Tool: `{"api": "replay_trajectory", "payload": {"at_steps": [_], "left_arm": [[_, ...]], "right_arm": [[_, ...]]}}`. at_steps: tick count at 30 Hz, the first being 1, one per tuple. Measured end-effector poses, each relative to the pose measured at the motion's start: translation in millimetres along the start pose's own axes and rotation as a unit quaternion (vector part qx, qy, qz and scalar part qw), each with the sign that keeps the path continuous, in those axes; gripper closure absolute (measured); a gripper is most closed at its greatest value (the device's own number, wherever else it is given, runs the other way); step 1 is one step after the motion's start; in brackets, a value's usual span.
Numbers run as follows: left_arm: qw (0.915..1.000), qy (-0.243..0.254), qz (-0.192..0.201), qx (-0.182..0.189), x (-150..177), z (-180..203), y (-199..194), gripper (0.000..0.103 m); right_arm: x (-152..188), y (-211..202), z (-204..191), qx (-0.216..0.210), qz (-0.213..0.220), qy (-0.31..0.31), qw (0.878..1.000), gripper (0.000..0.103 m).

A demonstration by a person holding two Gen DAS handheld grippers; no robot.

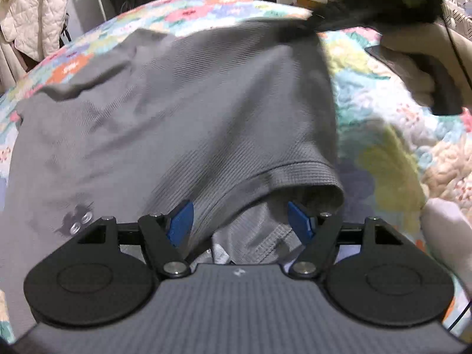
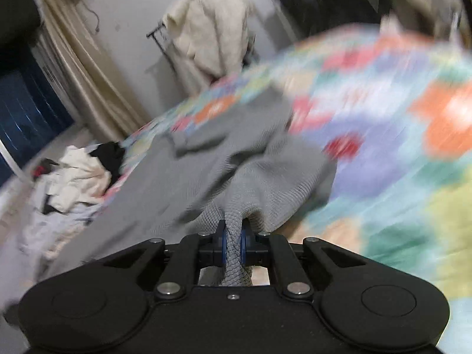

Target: Fold clothes

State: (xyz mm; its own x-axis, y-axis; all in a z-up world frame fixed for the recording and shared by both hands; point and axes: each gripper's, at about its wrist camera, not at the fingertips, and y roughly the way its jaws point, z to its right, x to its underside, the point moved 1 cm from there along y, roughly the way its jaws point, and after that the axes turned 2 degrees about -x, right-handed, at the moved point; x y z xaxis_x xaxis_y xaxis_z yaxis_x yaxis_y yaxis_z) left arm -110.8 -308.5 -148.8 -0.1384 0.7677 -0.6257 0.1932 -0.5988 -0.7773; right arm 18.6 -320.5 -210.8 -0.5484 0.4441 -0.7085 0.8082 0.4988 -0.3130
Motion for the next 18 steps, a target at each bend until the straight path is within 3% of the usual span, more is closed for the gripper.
{"api": "replay_trajectory", "payload": {"at_steps": [3, 5, 10, 15, 18], "left_arm": [[0.9999, 0.004, 0.006, 0.009, -4.2, 4.3, -2.2, 0.033], [0.9998, 0.014, 0.004, 0.012, -6.8, 9.9, 0.3, 0.033], [0.9981, 0.056, 0.009, 0.025, -13.0, 30.6, 3.7, 0.033], [0.9938, 0.088, 0.021, 0.063, -23.3, 47.4, 16.5, 0.023], [0.9923, 0.087, 0.0, 0.088, -26.3, 55.5, 38.0, 0.022]], "right_arm": [[1.1, -39.0, -4.6, 0.079, 0.003, -0.055, 0.995, 0.093], [8.2, -35.2, 8.8, 0.095, -0.029, -0.047, 0.994, 0.093], [28.3, -14.4, 44.5, 0.07, -0.057, 0.062, 0.994, 0.091], [32.2, -10.5, 45.2, 0.069, -0.058, 0.06, 0.994, 0.089], [33.0, -13.8, 43.9, 0.067, -0.056, 0.05, 0.995, 0.089]]}}
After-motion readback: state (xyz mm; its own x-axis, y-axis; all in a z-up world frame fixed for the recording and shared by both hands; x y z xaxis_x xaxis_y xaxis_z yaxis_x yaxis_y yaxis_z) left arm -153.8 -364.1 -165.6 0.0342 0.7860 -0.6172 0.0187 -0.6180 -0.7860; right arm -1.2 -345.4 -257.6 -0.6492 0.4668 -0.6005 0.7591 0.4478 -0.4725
